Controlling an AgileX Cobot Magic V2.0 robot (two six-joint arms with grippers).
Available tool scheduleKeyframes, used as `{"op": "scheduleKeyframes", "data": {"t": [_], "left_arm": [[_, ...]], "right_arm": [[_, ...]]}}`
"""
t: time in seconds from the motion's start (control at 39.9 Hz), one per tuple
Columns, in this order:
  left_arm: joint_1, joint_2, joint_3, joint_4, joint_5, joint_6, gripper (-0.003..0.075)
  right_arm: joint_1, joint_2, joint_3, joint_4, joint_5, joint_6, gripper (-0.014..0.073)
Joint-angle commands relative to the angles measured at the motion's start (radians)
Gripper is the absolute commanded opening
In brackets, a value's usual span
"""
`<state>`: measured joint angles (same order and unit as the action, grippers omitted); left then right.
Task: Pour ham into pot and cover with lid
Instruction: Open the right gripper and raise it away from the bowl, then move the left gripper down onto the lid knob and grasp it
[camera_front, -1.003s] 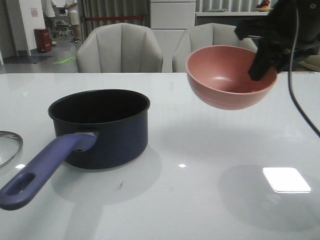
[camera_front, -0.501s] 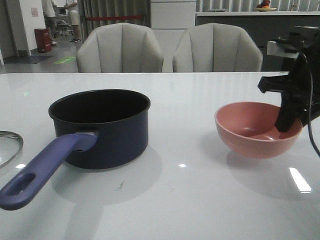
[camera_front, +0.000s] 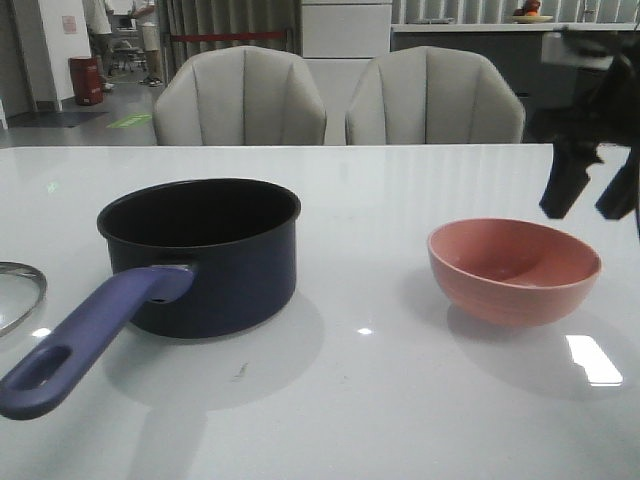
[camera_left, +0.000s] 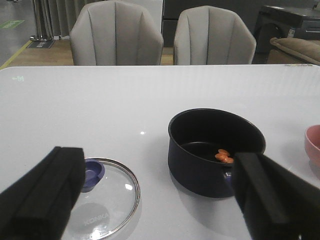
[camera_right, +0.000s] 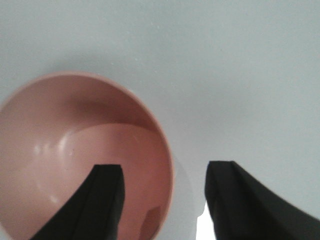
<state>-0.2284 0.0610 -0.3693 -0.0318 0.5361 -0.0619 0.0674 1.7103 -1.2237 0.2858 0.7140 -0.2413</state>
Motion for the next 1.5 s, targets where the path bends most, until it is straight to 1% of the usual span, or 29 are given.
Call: {"op": "scheduleKeyframes", "data": {"t": [0.0,0.2,0.38,0.63,0.75,0.8,0.98,1.08,1.18,1.28,1.33,1.38,1.45,1.48], "left_arm": [[-0.01,0.011,-0.025,-0.009,-0.083,-0.001,0.0624],[-0.01,0.011,-0.025,-0.009,-0.085,-0.001,0.0624],[-0.01,0.011,-0.025,-0.009,-0.085,-0.001,0.0625],[-0.01,0.011,-0.025,-0.009,-0.085,-0.001,0.0624],[-0.01,0.011,-0.025,-0.009,-0.085,-0.001,0.0625],[-0.01,0.011,-0.025,-0.009,-0.085,-0.001,0.0624],[-0.01,0.011,-0.025,-0.009,-0.085,-0.001,0.0624],[-0.01,0.011,-0.025,-0.009,-0.085,-0.001,0.0624],[-0.01,0.011,-0.025,-0.009,-0.085,-0.001,0.0624],[-0.01,0.011,-0.025,-0.009,-0.085,-0.001,0.0624],[-0.01,0.011,-0.025,-0.009,-0.085,-0.001,0.0624],[-0.01,0.011,-0.025,-0.009,-0.085,-0.001,0.0624],[-0.01,0.011,-0.025,-0.009,-0.085,-0.001,0.0624],[-0.01,0.011,-0.025,-0.011,-0.085,-0.001,0.0624]], "right_arm": [[0.007,-0.15,-0.016,-0.003,-0.033,-0.041,0.0472],[0.054,-0.395,0.102,0.0,-0.193,-0.042,0.0472],[0.097,-0.562,0.216,0.037,-0.283,-0.042,0.0472],[0.23,-0.852,0.484,0.05,-0.56,-0.042,0.0472],[0.273,-1.006,0.611,0.05,-0.651,-0.042,0.0472],[0.282,-1.08,0.662,0.05,-0.661,-0.042,0.0472],[0.284,-1.322,0.83,0.052,-0.628,-0.041,0.0472],[0.284,-1.431,0.924,0.052,-0.65,-0.041,0.0472],[0.284,-1.482,0.989,0.052,-0.654,-0.041,0.0472],[0.284,-1.492,1.023,0.052,-0.652,-0.041,0.0469],[0.284,-1.492,1.031,0.052,-0.65,-0.041,0.0439],[0.284,-1.492,1.031,0.052,-0.649,-0.041,0.0356],[0.284,-1.492,1.031,0.052,-0.647,-0.041,0.0141],[0.284,-1.492,1.031,0.054,-0.643,-0.041,0.0119]]}}
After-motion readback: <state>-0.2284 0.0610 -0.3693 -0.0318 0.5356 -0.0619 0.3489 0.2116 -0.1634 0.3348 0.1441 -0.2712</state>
